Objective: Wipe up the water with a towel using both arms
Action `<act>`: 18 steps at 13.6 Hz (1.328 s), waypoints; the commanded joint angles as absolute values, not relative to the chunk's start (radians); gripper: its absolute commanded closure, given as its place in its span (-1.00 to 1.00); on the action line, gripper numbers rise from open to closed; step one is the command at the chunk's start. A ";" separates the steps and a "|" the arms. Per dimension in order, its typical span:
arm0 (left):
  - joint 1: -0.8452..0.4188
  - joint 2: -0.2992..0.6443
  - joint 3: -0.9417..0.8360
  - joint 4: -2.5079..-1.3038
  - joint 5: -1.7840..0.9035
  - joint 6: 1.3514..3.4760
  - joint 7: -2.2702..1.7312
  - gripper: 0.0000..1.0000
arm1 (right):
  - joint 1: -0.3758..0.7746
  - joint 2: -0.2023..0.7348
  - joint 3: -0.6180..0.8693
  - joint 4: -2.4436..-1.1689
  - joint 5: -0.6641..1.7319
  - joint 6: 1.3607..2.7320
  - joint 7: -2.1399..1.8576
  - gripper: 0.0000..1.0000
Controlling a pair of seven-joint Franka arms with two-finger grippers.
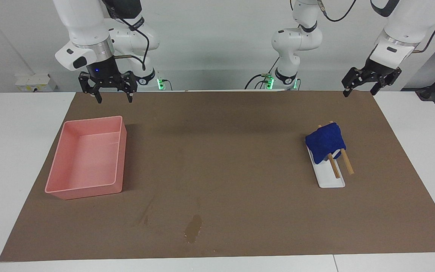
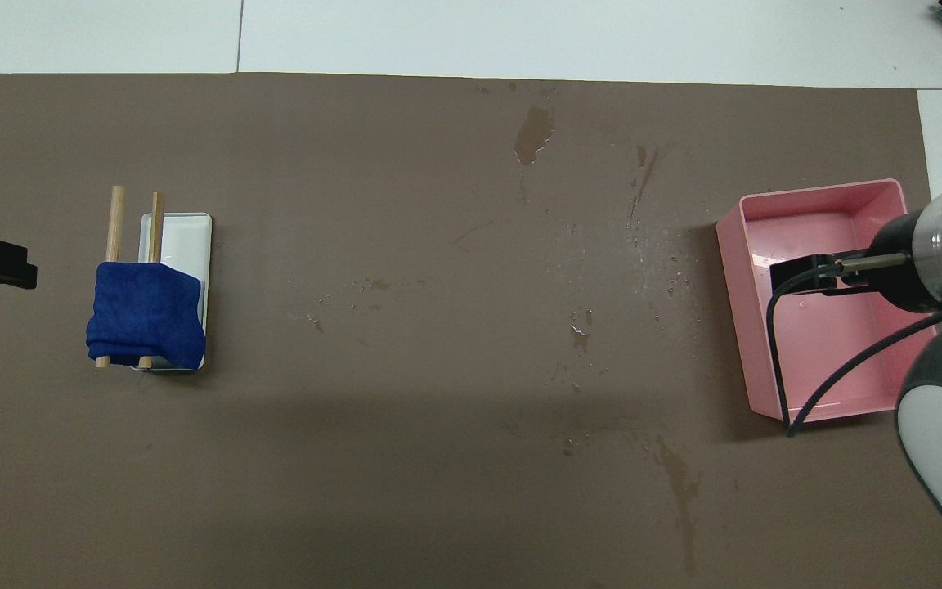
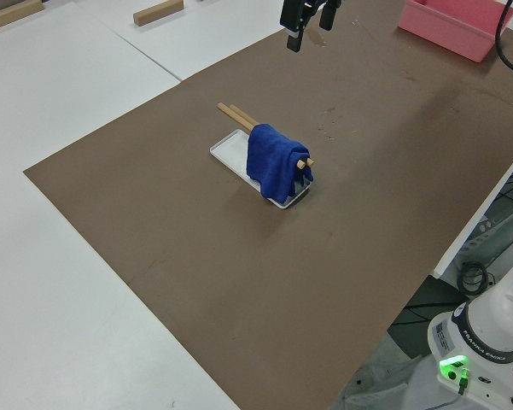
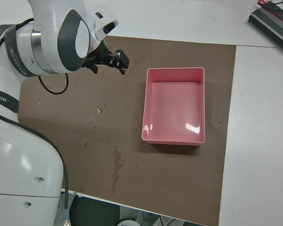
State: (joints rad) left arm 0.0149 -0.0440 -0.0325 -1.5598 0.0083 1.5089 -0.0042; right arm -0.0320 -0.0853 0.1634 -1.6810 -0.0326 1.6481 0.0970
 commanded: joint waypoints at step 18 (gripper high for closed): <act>0.089 -0.052 -0.034 -1.816 -0.014 1.807 -0.303 -0.76 | -0.046 -0.109 0.167 -1.706 -0.015 1.654 0.084 -1.00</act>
State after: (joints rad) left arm 0.0793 -0.0412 -0.0339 -1.7564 0.0013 1.7545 -0.4230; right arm -0.0320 -0.0853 0.1634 -1.6810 -0.0326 1.6481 0.0970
